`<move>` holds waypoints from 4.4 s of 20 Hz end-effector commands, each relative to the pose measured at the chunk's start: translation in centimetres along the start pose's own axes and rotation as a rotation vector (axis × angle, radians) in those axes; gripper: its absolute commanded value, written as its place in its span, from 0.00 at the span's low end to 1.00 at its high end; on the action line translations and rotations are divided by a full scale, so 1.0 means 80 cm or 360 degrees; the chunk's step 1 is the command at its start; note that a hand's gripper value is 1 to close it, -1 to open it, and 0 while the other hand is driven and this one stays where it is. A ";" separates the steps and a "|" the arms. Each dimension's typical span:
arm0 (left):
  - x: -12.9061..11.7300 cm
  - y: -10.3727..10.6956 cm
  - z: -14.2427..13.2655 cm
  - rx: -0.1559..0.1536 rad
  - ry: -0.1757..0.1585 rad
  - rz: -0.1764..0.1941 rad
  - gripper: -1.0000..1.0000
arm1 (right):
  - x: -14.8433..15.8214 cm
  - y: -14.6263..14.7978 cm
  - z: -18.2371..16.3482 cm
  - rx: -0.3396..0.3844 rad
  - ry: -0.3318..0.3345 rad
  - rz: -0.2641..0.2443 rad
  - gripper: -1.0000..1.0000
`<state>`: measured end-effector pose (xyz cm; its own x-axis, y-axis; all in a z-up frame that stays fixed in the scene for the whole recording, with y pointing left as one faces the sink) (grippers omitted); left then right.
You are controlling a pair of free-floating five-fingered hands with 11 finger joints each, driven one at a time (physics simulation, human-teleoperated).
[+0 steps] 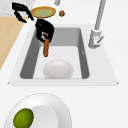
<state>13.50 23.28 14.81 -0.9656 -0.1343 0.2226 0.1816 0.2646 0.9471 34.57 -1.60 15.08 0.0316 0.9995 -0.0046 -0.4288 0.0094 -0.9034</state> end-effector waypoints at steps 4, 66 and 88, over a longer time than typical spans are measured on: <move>0.000 0.000 0.000 0.0000 0.0000 0.0000 0.50 | 0.003 0.041 -0.077 0.0000 -0.0003 -0.0005 1.00; 0.000 0.000 0.000 0.0000 0.0000 0.0000 0.50 | -0.050 0.086 -0.079 0.0106 -0.0139 -0.0125 0.00; 0.000 0.000 0.000 0.0000 0.0000 0.0000 0.50 | -0.092 0.079 0.049 -0.0032 -0.0226 -0.0112 0.00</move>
<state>13.50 23.28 14.81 -0.9656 -0.1343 0.2226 0.1816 0.2646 0.9471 30.10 -7.49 9.86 -0.0658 0.9922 0.1058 -0.4262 0.0679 -0.9021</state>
